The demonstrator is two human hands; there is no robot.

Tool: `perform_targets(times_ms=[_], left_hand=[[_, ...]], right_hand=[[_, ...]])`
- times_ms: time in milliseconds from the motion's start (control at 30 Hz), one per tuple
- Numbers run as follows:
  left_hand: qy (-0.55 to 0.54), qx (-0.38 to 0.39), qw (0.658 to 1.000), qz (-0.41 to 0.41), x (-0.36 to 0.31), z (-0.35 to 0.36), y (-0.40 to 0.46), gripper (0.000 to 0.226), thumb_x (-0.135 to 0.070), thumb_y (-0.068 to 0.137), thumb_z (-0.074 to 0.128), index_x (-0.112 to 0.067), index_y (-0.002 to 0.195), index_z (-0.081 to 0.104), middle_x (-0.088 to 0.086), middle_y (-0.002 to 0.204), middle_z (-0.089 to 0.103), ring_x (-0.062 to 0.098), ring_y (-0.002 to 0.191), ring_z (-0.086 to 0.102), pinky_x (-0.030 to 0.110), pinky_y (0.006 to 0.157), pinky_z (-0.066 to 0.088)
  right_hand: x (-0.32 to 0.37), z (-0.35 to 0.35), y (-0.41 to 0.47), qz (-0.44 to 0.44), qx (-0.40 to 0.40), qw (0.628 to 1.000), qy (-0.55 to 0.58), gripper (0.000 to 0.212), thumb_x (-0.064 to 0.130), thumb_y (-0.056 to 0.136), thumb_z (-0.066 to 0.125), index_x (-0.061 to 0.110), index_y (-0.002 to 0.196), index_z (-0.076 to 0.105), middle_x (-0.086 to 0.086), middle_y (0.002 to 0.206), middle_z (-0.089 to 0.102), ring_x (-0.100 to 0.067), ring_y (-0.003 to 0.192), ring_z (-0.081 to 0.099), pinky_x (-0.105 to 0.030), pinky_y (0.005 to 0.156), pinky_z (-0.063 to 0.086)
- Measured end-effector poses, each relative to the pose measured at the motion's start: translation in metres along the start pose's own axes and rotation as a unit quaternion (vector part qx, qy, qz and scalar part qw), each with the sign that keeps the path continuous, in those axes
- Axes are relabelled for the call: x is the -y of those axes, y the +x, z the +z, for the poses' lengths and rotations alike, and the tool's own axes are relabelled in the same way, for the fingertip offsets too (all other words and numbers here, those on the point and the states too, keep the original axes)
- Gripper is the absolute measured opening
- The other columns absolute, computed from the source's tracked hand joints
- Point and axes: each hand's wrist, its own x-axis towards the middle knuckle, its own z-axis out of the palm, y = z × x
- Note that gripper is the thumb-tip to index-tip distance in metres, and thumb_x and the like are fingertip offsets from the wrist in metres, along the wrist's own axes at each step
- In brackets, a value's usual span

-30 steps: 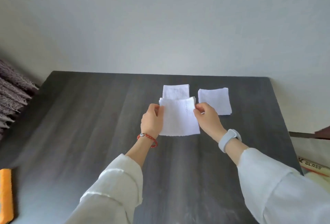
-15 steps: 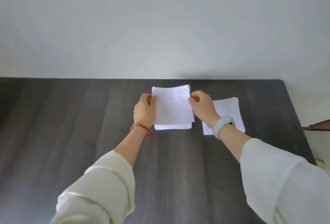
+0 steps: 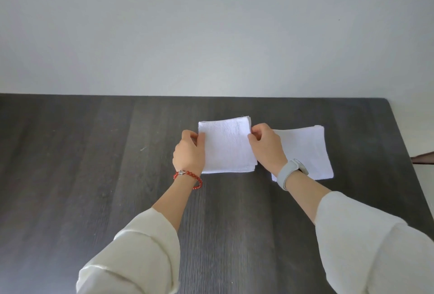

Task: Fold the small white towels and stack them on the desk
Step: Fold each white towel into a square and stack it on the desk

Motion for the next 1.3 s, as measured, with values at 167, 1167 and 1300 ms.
perform_targets(times_ms=[167, 1167, 1300], left_hand=[[0.057, -0.133, 0.957, 0.253, 0.007, -0.001, -0.005, 0.026, -0.012, 0.088, 0.04, -0.006, 0.102, 0.061, 0.01, 0.104, 0.062, 0.029, 0.091, 0.059, 0.037, 0.068, 0.049], [-0.085, 0.133, 0.955, 0.252, -0.071, -0.06, -0.222, 0.029, -0.021, 0.092, 0.049, -0.013, 0.119, 0.058, 0.002, 0.126, 0.055, 0.019, 0.118, 0.049, 0.032, 0.101, 0.037], [-0.034, 0.201, 0.917, 0.343, -0.083, -0.02, -0.314, 0.029, -0.022, 0.092, 0.049, -0.013, 0.118, 0.058, 0.003, 0.122, 0.057, 0.019, 0.117, 0.05, 0.031, 0.1, 0.038]], right_hand=[[0.0, 0.004, -0.016, -0.226, -0.132, 0.942, -0.211, 0.028, 0.007, 0.086, 0.054, 0.005, 0.114, 0.055, -0.012, 0.116, 0.056, -0.029, 0.102, 0.056, -0.038, 0.078, 0.05], [-0.025, -0.16, -0.25, -0.022, -0.126, 0.992, 0.007, 0.028, 0.015, 0.096, 0.04, 0.014, 0.117, 0.058, 0.004, 0.113, 0.062, -0.006, 0.097, 0.052, -0.014, 0.085, 0.035], [-0.094, -0.203, -0.332, 0.042, -0.191, 0.981, 0.013, 0.025, 0.013, 0.094, 0.043, 0.014, 0.112, 0.061, 0.002, 0.109, 0.064, -0.012, 0.098, 0.057, -0.015, 0.08, 0.037]])
